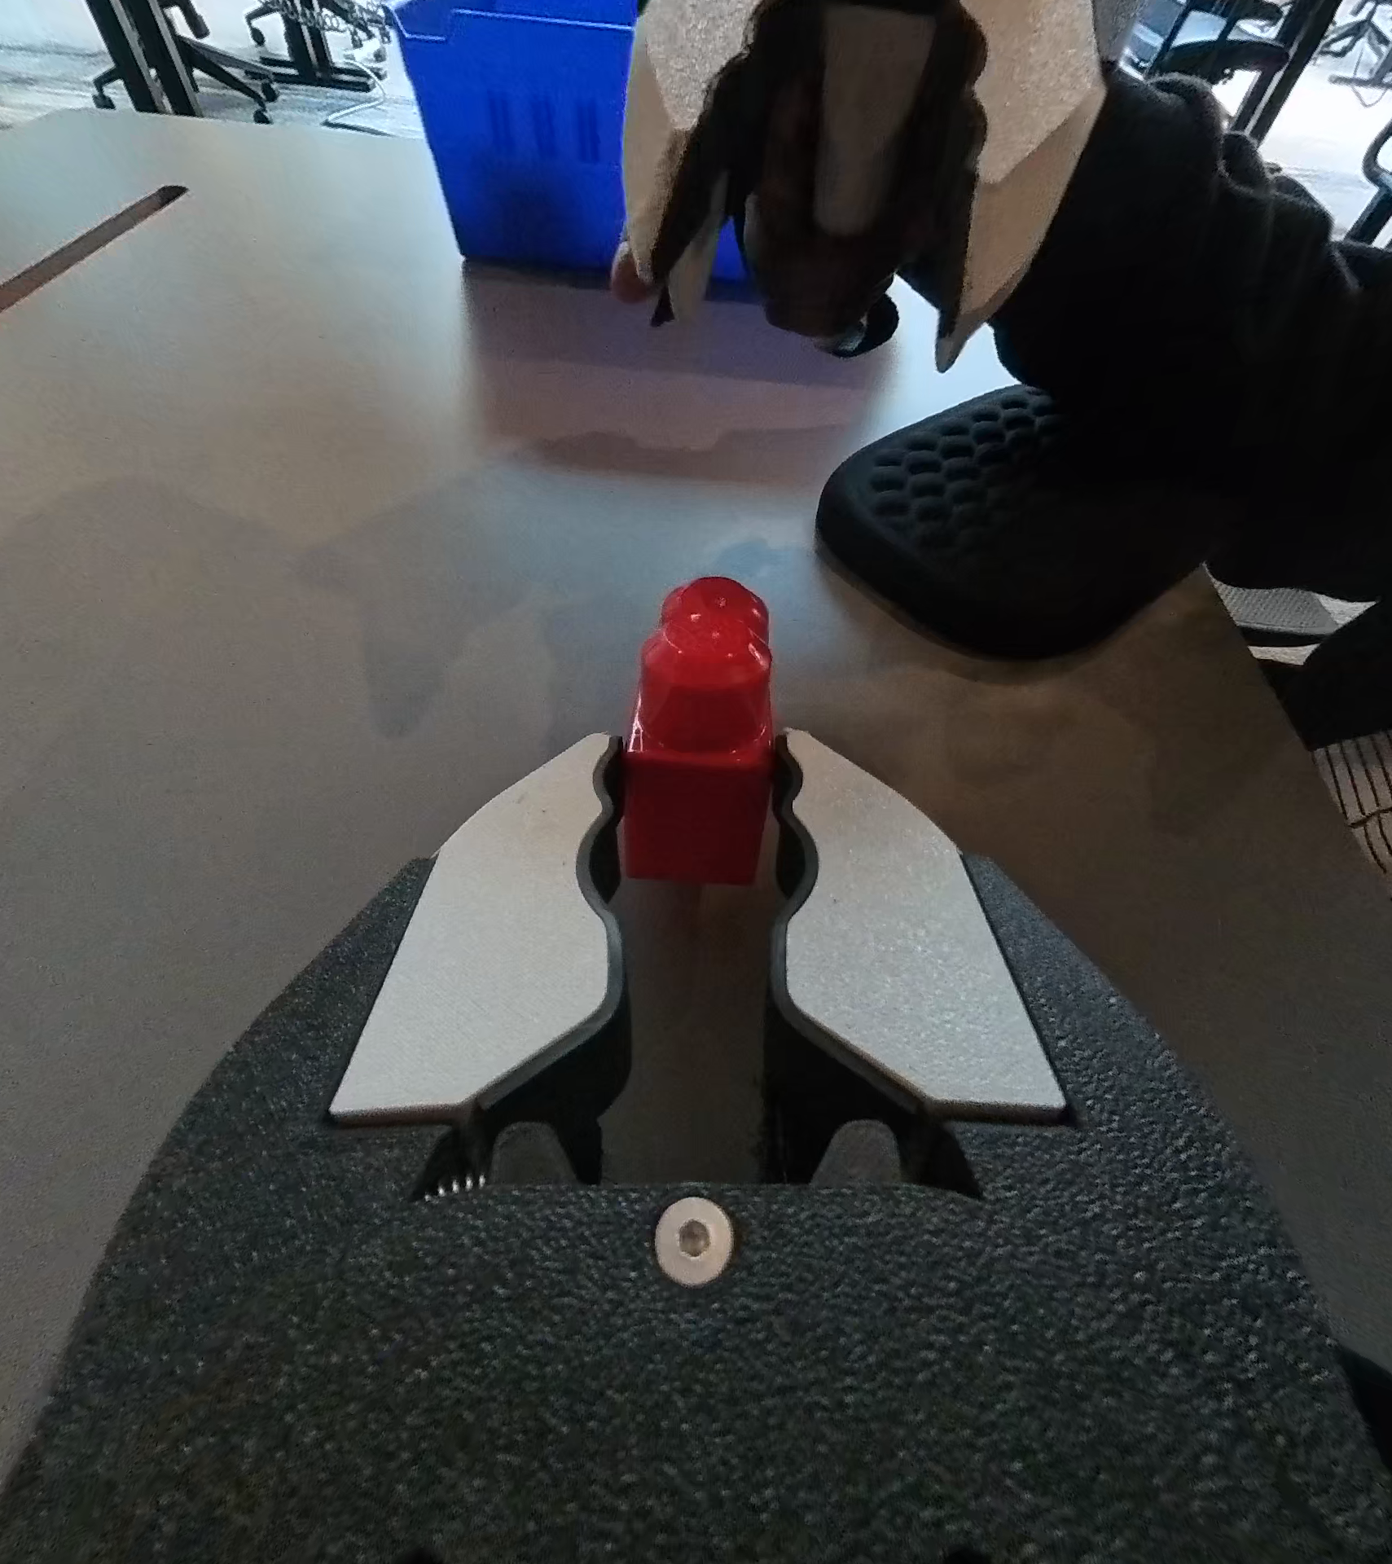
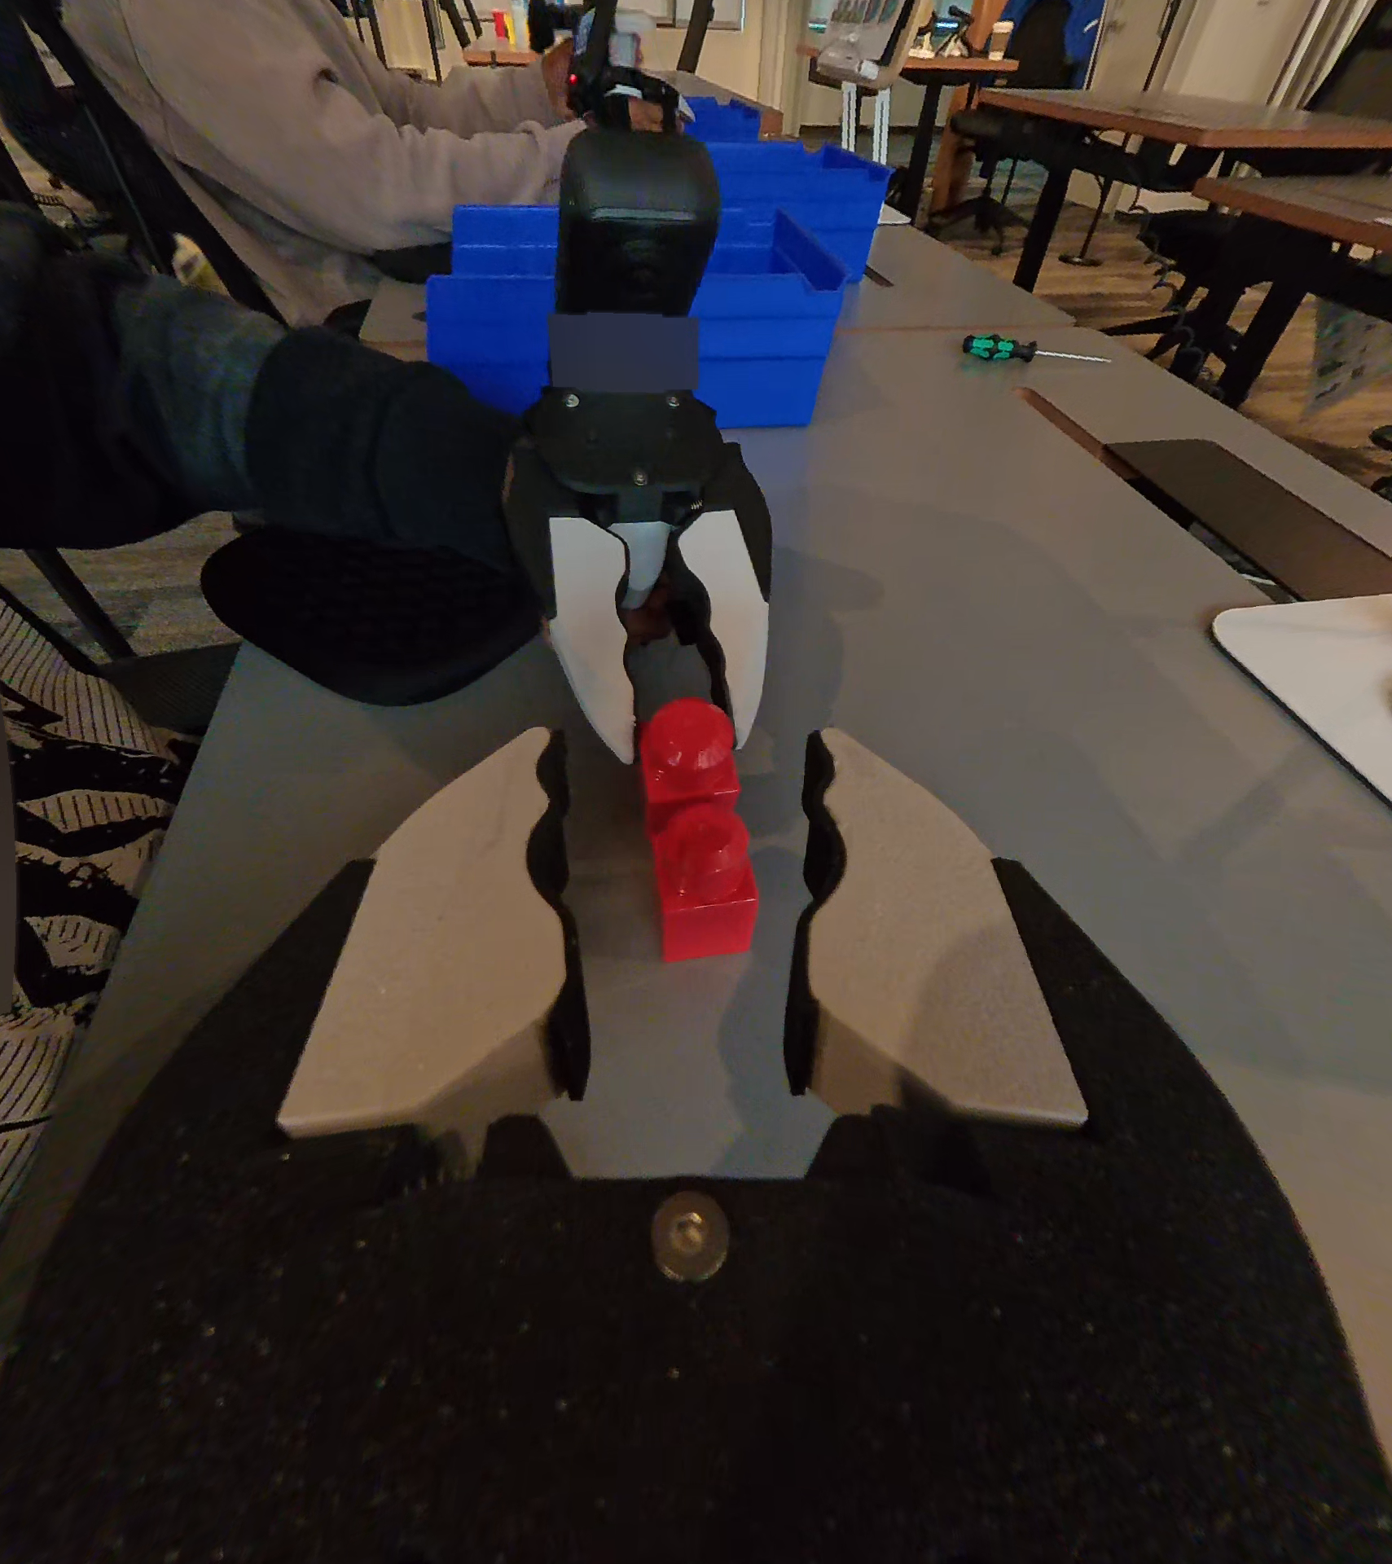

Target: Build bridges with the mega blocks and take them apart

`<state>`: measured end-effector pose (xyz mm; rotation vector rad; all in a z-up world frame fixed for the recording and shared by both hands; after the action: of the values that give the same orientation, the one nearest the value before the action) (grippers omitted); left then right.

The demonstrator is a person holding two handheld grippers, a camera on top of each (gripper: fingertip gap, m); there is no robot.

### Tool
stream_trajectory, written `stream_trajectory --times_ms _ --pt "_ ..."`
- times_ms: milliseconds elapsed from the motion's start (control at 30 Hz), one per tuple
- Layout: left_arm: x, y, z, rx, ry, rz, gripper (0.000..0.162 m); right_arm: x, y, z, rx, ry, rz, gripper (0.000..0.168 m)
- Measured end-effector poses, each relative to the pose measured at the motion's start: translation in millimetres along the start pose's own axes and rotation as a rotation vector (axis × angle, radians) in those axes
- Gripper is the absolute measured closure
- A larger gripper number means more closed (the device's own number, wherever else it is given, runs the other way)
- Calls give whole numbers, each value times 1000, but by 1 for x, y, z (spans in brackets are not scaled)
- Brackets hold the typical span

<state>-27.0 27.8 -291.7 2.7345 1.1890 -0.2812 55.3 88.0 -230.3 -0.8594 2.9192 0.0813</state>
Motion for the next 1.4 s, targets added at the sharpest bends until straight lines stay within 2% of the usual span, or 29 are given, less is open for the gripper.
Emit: stream_trajectory --times_ms 233,1133,1400 --pt "4 0 7 5 -61 4 128 -2 1 -3 4 23 4 116" --pt "0 2 13 -12 -93 12 128 -2 2 -5 -3 33 15 118" --pt "-5 4 17 -21 -130 20 105 -3 2 -5 0 35 17 118"
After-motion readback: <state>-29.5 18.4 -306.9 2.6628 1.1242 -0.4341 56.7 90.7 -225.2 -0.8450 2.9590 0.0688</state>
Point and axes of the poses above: each gripper's, where its closed fingertips meet, x out along the fingers, z out of its underside, y = z × x across the jaws, the point moved 3 cm from there along -x, back along the fingers, and after that the axes turned 10 degrees about y, right-handed, at the moved point
